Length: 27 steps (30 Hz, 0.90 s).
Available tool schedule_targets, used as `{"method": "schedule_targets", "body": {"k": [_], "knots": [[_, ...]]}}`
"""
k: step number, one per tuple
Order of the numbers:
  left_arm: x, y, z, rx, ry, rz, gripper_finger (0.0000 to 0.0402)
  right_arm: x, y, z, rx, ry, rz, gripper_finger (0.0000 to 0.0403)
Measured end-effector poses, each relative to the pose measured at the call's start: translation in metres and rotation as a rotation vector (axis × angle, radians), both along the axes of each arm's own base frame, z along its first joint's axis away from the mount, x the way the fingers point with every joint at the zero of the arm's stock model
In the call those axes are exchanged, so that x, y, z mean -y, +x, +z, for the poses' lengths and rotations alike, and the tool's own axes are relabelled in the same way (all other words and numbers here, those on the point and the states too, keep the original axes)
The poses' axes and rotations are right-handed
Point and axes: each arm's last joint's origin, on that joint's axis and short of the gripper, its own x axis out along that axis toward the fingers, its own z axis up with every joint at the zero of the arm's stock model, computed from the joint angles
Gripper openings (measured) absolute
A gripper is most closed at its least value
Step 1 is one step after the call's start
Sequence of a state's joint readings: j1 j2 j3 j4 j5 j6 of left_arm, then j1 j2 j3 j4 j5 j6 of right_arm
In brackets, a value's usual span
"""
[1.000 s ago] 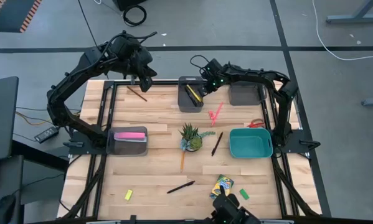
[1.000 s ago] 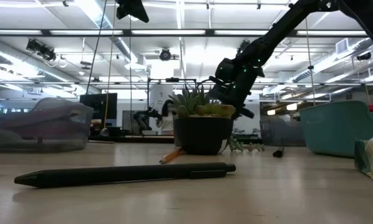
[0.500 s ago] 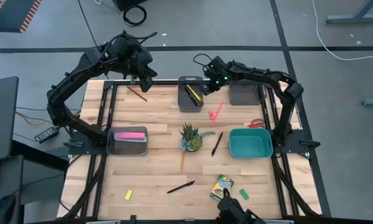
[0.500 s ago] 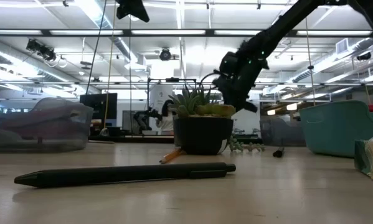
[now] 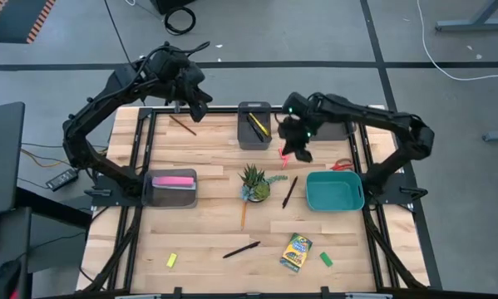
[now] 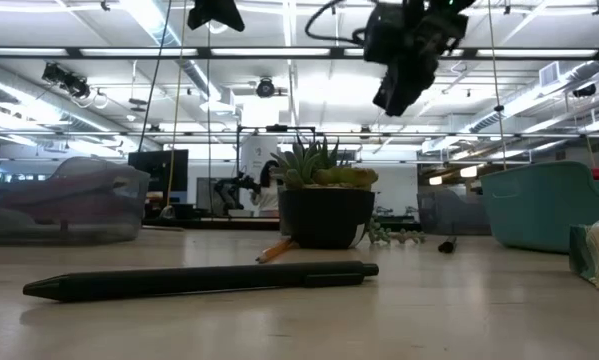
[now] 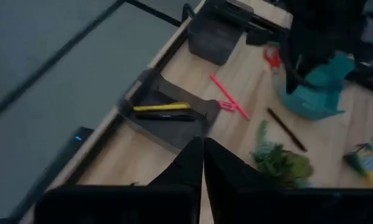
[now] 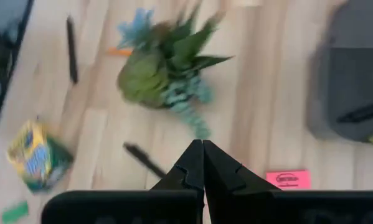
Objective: Sort crayons/erasers/pens/pencils in bins
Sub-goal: Put the top black pen into the left black bin
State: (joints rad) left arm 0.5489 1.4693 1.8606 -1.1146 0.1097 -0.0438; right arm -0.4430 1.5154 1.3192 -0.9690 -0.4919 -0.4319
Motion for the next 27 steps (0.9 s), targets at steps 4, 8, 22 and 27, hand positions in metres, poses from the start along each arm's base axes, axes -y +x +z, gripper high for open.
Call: {"method": "schedule_targets", "body": {"k": [4,8,22,27], "knots": [[0.017,0.005,0.0,0.024,-0.111,0.033,0.0019,-0.03,0.006,-0.005,-0.038,0.007,0.086,0.0008],[0.041,0.014,-0.003,0.013,-0.2,0.013,0.0006,-0.062,0.012,-0.016,-0.085,-0.008,0.194,0.0016],[0.122,0.027,-0.004,0.022,-0.308,0.153,0.0016,-0.129,0.011,-0.066,-0.083,-0.192,0.49,0.0116],[0.14,0.027,-0.004,0.047,-0.337,0.191,0.0007,-0.139,0.009,-0.082,-0.006,-0.271,0.644,0.0116]]}}
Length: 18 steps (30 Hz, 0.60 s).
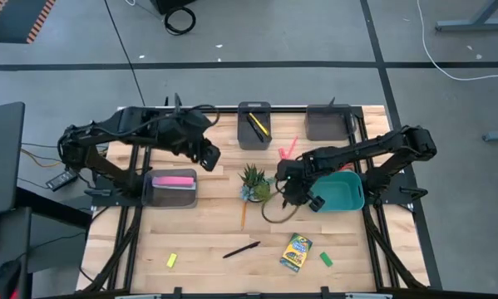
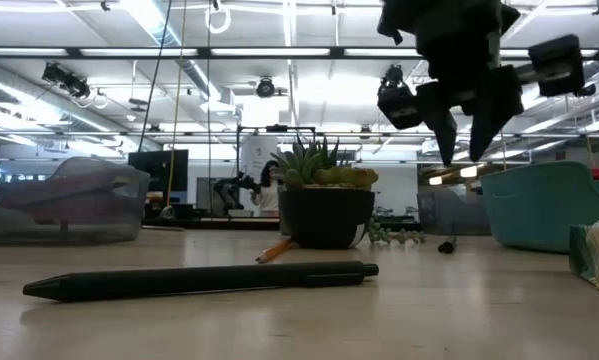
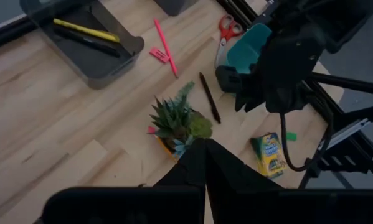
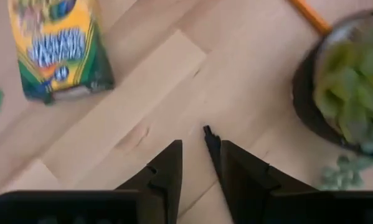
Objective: Sort crayons/erasers/pens/pencils in bins
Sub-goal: Put the top black pen into the left black bin
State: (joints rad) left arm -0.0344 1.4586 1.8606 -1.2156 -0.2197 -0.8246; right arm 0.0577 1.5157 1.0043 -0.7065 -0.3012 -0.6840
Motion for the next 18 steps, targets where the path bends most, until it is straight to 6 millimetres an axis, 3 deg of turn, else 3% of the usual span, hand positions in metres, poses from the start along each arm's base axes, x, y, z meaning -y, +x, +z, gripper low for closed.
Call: {"method": "schedule_targets", "body": {"k": [8,13,18], "knots": [[0.016,-0.002,0.0,0.001,-0.006,-0.04,0.0023,-0.002,0.024,-0.005,-0.017,-0.053,-0.019,0.0133],[0.016,-0.009,0.0,-0.036,-0.001,-0.042,0.0012,-0.006,0.035,-0.027,-0.207,-0.063,-0.02,0.0152],[0.014,-0.019,0.004,-0.03,0.009,-0.037,0.0008,-0.008,0.035,-0.039,-0.254,-0.111,-0.022,0.0153]]}}
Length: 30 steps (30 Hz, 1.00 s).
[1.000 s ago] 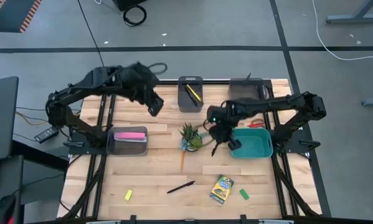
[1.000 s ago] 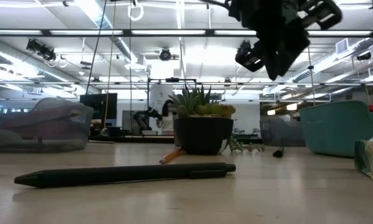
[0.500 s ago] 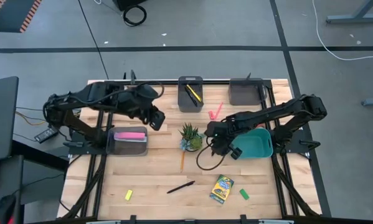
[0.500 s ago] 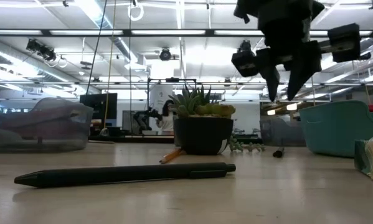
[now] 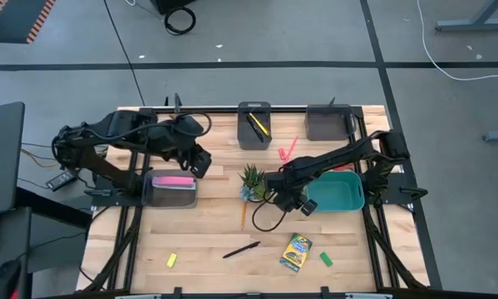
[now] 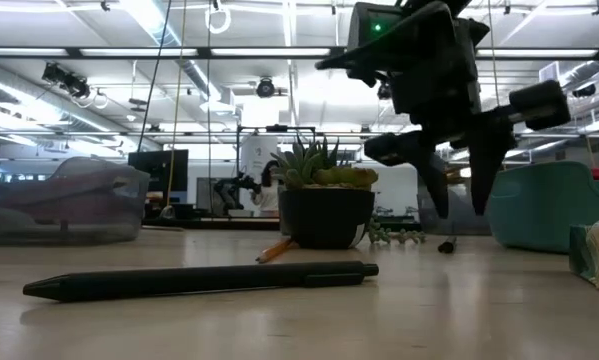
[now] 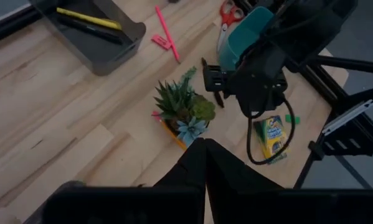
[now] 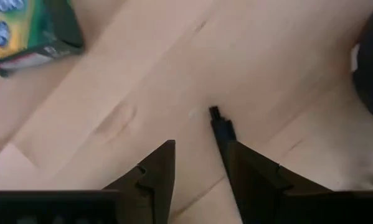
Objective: Sort crayons/erasers/pens/pencils in bins
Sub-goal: Put the top black pen into the left black bin
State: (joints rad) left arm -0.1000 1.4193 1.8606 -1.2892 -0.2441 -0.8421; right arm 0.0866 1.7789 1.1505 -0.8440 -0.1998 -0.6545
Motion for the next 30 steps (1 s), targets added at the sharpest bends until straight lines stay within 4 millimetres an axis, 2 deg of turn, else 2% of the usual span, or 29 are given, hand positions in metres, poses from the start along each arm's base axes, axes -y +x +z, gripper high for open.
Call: {"method": "schedule_targets", "body": {"k": [7,11,17,22,30], "knots": [[-0.004,-0.017,0.009,0.038,0.044,0.043,0.0022,0.003,0.003,-0.002,0.026,-0.038,-0.002,0.0145],[-0.005,-0.024,0.013,0.061,0.056,0.051,0.0018,0.002,0.004,-0.006,0.016,-0.036,-0.007,0.0145],[-0.005,-0.027,0.016,0.074,0.067,0.05,0.0008,0.002,0.008,-0.016,-0.009,-0.036,-0.037,0.0145],[-0.005,-0.027,0.016,0.075,0.067,0.051,0.002,0.002,0.01,-0.03,-0.053,-0.043,-0.06,0.0145],[-0.005,-0.027,0.016,0.077,0.066,0.052,0.0011,0.002,0.013,-0.034,-0.052,-0.057,-0.074,0.0135]]}}
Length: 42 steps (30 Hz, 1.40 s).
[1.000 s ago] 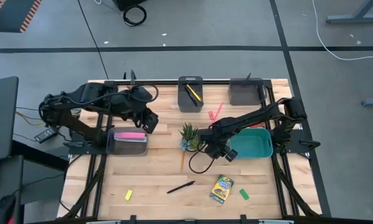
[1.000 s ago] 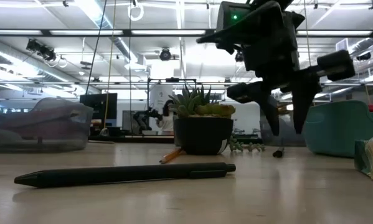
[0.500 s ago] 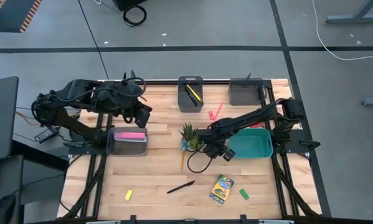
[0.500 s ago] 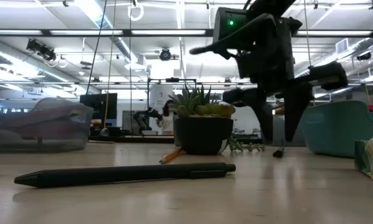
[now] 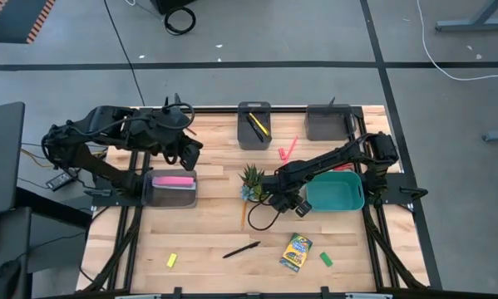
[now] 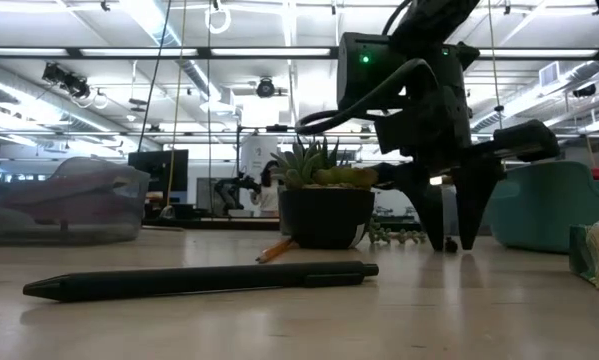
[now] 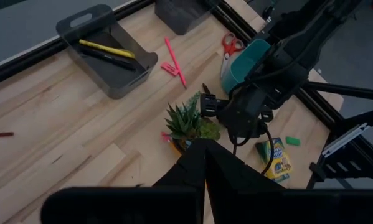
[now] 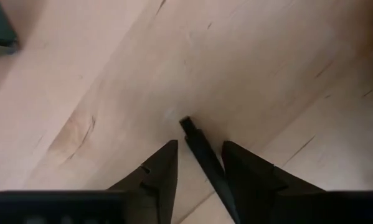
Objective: Sort crayons/erasers/pens/pencils in bins
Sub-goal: Put the top black pen into the left black bin
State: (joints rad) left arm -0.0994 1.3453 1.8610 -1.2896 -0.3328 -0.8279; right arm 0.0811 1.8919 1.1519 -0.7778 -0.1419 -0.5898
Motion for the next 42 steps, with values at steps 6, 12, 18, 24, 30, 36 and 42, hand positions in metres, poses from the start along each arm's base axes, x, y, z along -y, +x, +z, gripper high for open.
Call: {"method": "schedule_targets", "body": {"k": [6,12,18,24,30,36,42], "knots": [[0.0,0.0,0.0,0.001,-0.003,0.003,0.0014,0.0,0.001,-0.001,0.011,-0.014,0.008,0.0092],[0.0,0.0,0.0,0.002,-0.005,0.004,0.0022,0.001,0.001,-0.001,0.014,-0.014,0.014,0.0043],[0.0,0.0,0.0,0.002,-0.005,0.004,0.0008,0.001,0.001,0.001,0.022,-0.014,0.033,0.0038],[0.0,0.0,0.0,0.001,0.008,0.008,0.002,0.001,-0.012,0.024,0.024,-0.012,0.095,0.0037],[-0.002,0.001,0.001,0.012,0.067,0.036,0.0017,0.003,-0.033,0.067,0.075,-0.017,0.072,0.0036],[-0.006,0.005,0.006,0.061,0.109,0.038,0.0008,0.019,-0.047,0.115,0.305,-0.014,-0.097,0.0036],[-0.012,0.008,0.01,0.107,0.127,0.052,0.0021,0.055,-0.05,0.142,0.498,-0.01,-0.38,0.0036]]}}
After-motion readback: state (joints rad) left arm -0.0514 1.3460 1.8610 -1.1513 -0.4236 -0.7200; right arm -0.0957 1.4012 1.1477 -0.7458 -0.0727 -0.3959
